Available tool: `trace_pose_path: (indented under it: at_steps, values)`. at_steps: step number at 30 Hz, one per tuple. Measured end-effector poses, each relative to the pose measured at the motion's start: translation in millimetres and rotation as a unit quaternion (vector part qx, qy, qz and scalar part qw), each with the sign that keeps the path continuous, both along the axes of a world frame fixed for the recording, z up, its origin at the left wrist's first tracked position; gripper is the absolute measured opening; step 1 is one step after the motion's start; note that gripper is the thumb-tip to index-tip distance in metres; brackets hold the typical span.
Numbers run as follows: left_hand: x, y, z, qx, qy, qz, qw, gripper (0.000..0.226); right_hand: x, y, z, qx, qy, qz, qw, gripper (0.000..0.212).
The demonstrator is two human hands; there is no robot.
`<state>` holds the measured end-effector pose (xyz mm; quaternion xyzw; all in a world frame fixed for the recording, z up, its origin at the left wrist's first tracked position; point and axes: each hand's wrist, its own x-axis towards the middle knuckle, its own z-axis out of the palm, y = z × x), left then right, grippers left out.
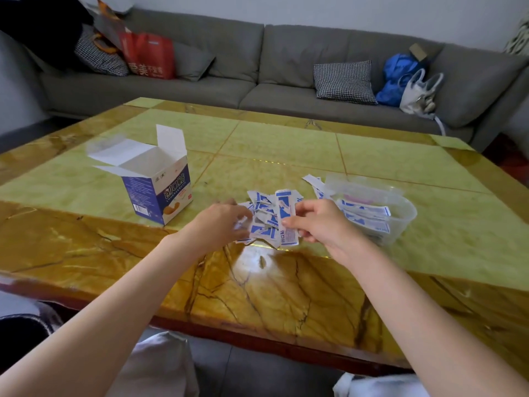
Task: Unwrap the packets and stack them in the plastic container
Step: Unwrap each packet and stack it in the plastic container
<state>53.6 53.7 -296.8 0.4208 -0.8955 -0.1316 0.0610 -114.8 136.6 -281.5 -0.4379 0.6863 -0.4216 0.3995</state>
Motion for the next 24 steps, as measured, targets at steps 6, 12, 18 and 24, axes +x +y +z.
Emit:
trace_pose_path:
  at_steps: [6, 12, 18, 24]
  values:
    - [-0.9, -4.6, 3.7, 0.005, 0.056, 0.028, 0.998, 0.014, 4.0, 0.0, -9.1, 0.086, 0.011, 0.061, 0.994, 0.021]
    - [8.8, -5.4, 15.2, 0.151, 0.220, 0.110, 0.957, 0.008, 6.2, -5.2, -4.6, 0.017, -0.101, 0.029, 0.994, 0.010]
    - [-7.3, 13.8, 20.9, 0.237, 0.264, 0.050, 0.934, 0.007, 7.9, -2.3, 3.4, -0.036, -0.212, -0.026, 0.976, 0.011]
    - [-19.1, 1.0, 15.6, 0.023, 0.148, 0.013, 0.989, 0.032, -1.4, 7.5, 18.7, -0.135, 0.324, -0.029, 0.936, 0.014]
